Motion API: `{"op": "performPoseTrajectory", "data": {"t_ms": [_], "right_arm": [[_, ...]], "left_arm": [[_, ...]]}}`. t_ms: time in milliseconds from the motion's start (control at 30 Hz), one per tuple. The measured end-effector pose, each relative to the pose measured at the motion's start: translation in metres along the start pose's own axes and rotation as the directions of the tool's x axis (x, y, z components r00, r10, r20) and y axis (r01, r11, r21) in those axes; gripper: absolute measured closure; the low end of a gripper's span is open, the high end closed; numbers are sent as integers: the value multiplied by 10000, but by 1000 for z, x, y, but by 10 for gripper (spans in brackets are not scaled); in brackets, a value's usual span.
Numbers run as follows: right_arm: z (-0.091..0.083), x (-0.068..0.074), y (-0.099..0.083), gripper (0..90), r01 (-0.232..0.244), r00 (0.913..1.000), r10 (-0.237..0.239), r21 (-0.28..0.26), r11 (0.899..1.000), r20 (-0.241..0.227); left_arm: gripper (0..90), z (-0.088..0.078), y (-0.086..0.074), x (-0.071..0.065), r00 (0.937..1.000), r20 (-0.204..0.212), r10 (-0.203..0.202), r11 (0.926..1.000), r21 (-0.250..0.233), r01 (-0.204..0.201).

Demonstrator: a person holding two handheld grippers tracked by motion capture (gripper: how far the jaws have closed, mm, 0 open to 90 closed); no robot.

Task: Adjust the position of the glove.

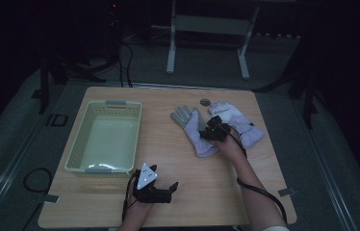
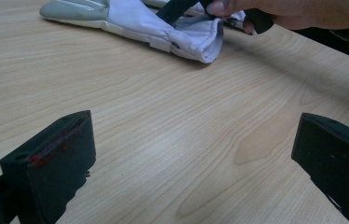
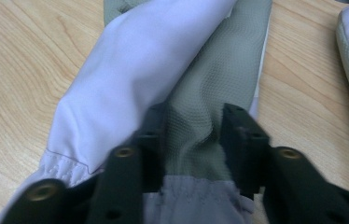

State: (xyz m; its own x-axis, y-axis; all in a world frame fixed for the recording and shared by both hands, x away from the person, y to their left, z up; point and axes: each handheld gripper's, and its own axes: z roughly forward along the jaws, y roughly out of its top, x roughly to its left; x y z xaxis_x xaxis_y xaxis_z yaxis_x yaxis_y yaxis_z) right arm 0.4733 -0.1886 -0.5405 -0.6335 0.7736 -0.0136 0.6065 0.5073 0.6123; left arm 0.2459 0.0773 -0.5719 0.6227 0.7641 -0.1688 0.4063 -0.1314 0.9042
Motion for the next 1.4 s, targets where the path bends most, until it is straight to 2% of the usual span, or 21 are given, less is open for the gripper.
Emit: {"op": "performPoseTrajectory", "data": {"t_ms": [33,133,167,267,333,467,533,567,600,633,733,800,933,1000,1067,1133,1200,1333,1400], "right_arm": [[0,0,0,707,-100,9999,100,23,9999,-36],[0,3,2,795,-1293,9915,1291,-119,9915,-169],[-1,4,2,826,-1404,9900,1402,-179,9899,-145],[-7,11,6,867,-1664,9853,1681,-515,9847,315],[-14,16,10,871,-1855,9803,1905,-868,9788,530],[-30,23,16,873,-1919,9755,2037,-1309,9726,835],[-41,27,18,873,-2044,9714,2207,-1643,9650,875],[-41,27,18,873,-2044,9714,2207,-1643,9650,875],[-46,28,19,873,-2108,9701,2282,-1799,9608,826],[-57,32,19,873,-2417,9636,2602,-2142,9464,621],[-71,39,18,872,-2647,9572,2853,-2493,9316,496],[-80,47,15,872,-2602,9554,2876,-2691,9273,674],[-98,62,5,872,-3028,9410,3346,-3148,8996,513],[-104,70,-1,873,-3123,9376,3455,-3392,8874,406],[-109,79,-7,872,-3153,9343,3529,-3464,8835,497],[-110,87,-14,872,-3094,9341,3515,-3496,8843,625],[-110,92,-21,872,-3224,9291,3651,-3550,8775,588],[-103,98,-38,872,-3688,9099,4122,-3641,8552,465],[-97,100,-44,872,-3777,9051,4219,-3562,8546,525]], "left_arm": [[0,0,0,0,10000,1,-3,10000,-1,3],[0,0,0,0,10000,18,-35,10000,12,35],[0,0,0,1,10000,24,-47,10000,18,47],[0,0,0,1,10000,26,-46,10000,14,46],[0,0,0,0,10000,24,-44,10000,5,44],[0,0,0,1,10000,35,-40,10000,10,40],[0,0,0,0,10000,31,-35,10000,7,35],[0,0,0,0,10000,31,-35,10000,7,35],[0,0,0,0,10000,18,-16,10000,12,16],[0,0,0,0,10000,14,-15,10000,7,15],[0,0,0,0,10000,11,-28,10000,6,28],[0,0,0,0,10000,3,-29,10000,11,29],[0,0,0,0,10000,-30,17,10000,47,-17],[0,0,0,-1,10000,-42,75,10000,52,-75],[0,0,0,-1,10000,-52,81,10000,31,-81],[0,0,0,-1,9999,-44,102,9999,20,-102],[0,0,0,-1,10000,-27,87,10000,11,-87],[0,0,0,-1,9999,-30,138,9999,20,-138],[0,0,0,-1,9999,-29,146,9999,20,-146]]}}
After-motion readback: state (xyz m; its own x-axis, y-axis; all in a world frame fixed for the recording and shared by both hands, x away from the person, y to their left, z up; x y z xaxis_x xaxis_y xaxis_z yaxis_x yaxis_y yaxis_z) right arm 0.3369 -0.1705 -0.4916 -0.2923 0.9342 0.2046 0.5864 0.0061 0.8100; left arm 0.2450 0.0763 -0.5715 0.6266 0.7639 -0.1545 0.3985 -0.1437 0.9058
